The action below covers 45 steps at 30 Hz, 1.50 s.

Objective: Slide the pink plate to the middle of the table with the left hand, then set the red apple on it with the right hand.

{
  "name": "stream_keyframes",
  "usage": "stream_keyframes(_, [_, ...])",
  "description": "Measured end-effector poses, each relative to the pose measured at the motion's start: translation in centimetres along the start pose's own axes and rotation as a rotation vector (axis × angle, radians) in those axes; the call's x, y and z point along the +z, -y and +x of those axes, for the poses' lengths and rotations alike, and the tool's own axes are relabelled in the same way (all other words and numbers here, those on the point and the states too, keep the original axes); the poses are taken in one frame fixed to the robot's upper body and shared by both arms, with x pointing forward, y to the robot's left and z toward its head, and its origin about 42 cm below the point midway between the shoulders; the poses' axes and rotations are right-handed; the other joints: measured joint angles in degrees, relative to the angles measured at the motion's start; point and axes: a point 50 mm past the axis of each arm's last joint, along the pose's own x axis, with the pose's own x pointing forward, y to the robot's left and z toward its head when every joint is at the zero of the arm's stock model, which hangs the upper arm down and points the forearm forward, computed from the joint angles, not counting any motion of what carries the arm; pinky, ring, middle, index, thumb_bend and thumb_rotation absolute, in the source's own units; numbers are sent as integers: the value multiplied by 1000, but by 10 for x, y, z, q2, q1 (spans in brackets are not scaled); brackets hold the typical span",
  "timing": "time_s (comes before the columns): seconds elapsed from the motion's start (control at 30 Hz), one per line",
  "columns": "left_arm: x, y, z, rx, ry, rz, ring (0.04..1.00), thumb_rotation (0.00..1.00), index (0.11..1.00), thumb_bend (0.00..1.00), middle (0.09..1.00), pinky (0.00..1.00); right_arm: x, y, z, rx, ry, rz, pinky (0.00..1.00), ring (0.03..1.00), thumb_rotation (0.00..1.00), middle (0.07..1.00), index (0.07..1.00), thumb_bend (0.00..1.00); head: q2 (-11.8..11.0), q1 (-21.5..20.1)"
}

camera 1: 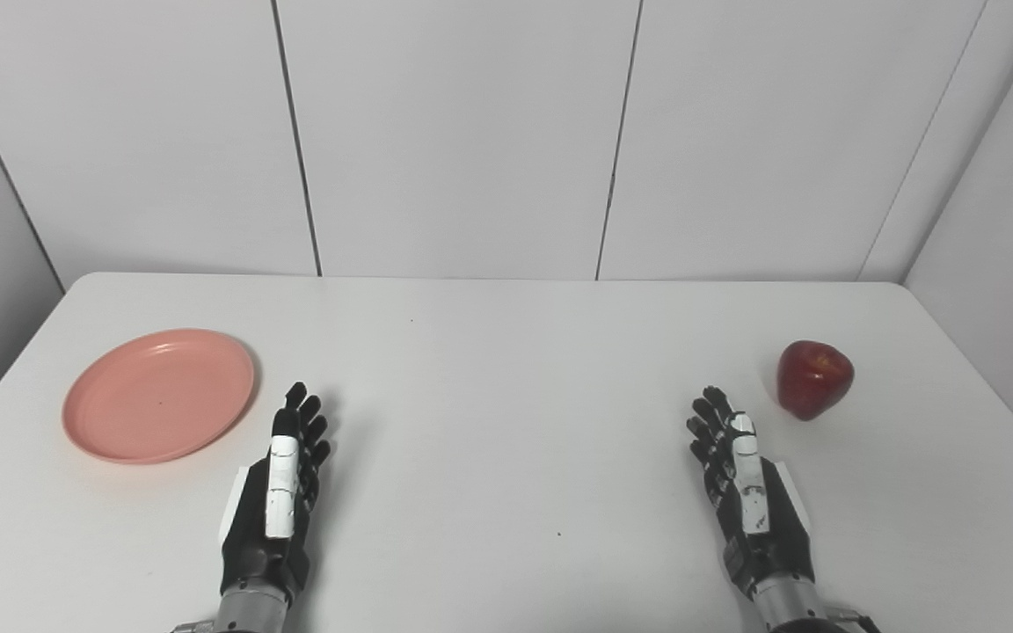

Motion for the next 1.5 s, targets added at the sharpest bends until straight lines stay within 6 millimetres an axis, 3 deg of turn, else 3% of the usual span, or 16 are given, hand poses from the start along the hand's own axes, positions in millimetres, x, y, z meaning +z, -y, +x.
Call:
stream_keyframes(0.3, [-7,17,0,-13,-17,29,1000,1000,1000,805,1000,1000,-1,17,0,38,4,7,1000,973,1000,966,958,902,-17,68])
stream_keyframes(1.5, [-20,33,0,15,-2,20,1000,985,1000,829,1000,1000,-4,37,5,46,19,15,1000,970,1000,970,965,869,-42,103])
